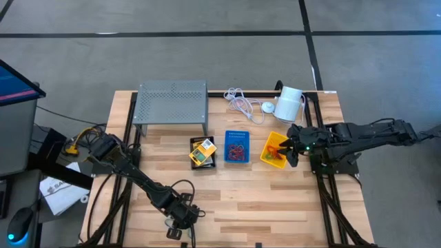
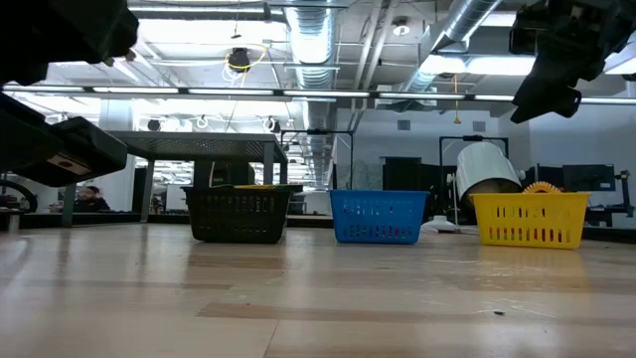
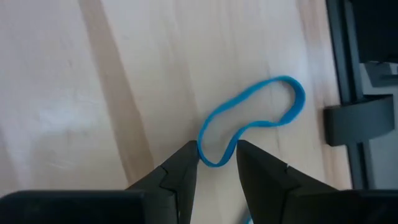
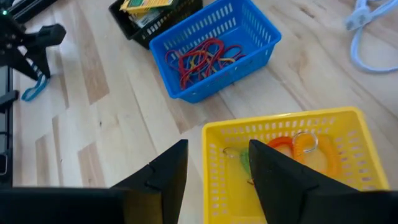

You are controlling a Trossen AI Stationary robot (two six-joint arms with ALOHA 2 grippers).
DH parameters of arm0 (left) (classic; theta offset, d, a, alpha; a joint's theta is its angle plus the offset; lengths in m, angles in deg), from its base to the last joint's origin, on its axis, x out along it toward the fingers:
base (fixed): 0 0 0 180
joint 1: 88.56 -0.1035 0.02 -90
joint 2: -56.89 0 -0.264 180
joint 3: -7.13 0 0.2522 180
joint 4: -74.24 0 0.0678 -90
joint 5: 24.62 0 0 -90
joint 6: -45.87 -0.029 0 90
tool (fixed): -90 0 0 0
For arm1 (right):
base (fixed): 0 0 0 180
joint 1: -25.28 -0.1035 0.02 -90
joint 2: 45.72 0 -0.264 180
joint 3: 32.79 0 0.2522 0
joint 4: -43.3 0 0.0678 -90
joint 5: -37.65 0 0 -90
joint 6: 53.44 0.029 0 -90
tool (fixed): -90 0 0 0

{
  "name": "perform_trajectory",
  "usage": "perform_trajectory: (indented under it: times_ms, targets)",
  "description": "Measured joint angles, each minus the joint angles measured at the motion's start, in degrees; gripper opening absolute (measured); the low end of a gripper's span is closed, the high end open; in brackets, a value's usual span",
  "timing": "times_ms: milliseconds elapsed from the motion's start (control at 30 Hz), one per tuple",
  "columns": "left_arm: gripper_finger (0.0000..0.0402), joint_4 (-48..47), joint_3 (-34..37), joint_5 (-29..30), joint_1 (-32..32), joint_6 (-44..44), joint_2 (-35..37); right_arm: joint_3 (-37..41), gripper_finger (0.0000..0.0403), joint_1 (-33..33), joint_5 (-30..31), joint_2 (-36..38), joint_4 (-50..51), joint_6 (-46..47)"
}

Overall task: Pick & Place Office Desk Supplies
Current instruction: Put the blue rubber band into the blue basket

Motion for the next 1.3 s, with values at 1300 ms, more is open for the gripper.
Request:
perform_trajectory:
  times_ms: [1300]
  targets:
    - [0.0000, 2.2, 2.1, 29.0, 0.1, -1.4, 17.0, 0.0, 0.0136, -1.4, 0.1, 0.0, 2.1, -0.7]
